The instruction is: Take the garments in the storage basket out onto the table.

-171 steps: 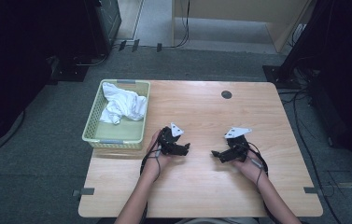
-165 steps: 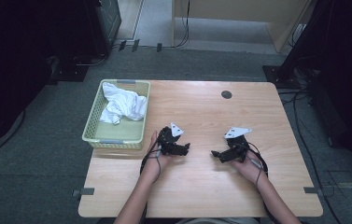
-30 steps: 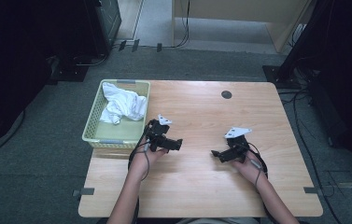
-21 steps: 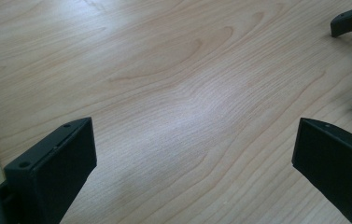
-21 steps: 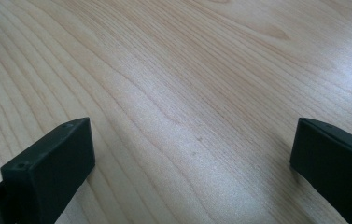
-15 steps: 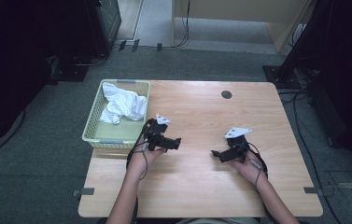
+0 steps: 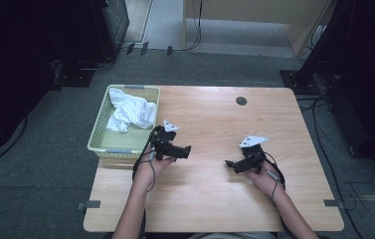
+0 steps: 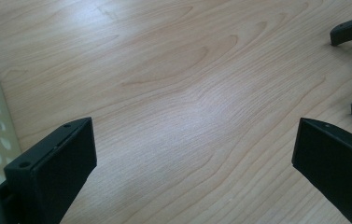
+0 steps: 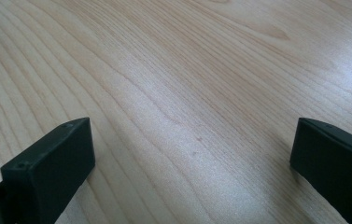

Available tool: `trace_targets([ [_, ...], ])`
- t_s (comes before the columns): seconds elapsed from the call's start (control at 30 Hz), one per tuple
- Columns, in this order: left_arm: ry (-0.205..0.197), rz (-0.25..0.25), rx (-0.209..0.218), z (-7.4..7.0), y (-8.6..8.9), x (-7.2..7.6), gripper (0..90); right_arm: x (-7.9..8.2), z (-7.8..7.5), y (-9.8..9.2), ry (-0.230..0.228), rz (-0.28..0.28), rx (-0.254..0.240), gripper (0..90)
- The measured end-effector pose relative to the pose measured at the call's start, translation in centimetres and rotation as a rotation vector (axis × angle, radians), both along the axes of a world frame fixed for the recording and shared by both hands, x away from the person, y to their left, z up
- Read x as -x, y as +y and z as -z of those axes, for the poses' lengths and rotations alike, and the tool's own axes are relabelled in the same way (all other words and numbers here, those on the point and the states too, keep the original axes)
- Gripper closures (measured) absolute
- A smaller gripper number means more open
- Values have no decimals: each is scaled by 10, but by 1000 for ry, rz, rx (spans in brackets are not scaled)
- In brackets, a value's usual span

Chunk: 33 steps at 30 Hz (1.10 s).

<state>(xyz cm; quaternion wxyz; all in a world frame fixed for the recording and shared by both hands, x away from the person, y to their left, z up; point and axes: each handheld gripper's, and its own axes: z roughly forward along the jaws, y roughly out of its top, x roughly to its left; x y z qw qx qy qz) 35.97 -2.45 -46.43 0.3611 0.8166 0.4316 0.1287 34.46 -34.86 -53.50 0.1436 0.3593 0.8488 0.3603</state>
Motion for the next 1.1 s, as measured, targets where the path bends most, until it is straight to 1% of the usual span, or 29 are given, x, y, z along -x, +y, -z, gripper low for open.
trace_targets([
  [0.1, -4, -4, 5, -1, 1, 0, 0, 0, 0, 0, -1, -1, 0, 0],
  [0.23, -20, -2, 0, -3, 3, 1, 0, 0, 0, 0, -1, -1, 0, 0],
  [0.83, -19, -27, 11, -7, 14, 1, 0, 0, 0, 0, -1, -1, 0, 0],
  [0.9, -17, -30, 17, -8, 14, 1, 0, 0, 0, 0, -1, -1, 0, 0],
  [1.1, -22, -36, 17, -10, 18, 1, 0, 0, 0, 0, -1, -1, 0, 0],
])
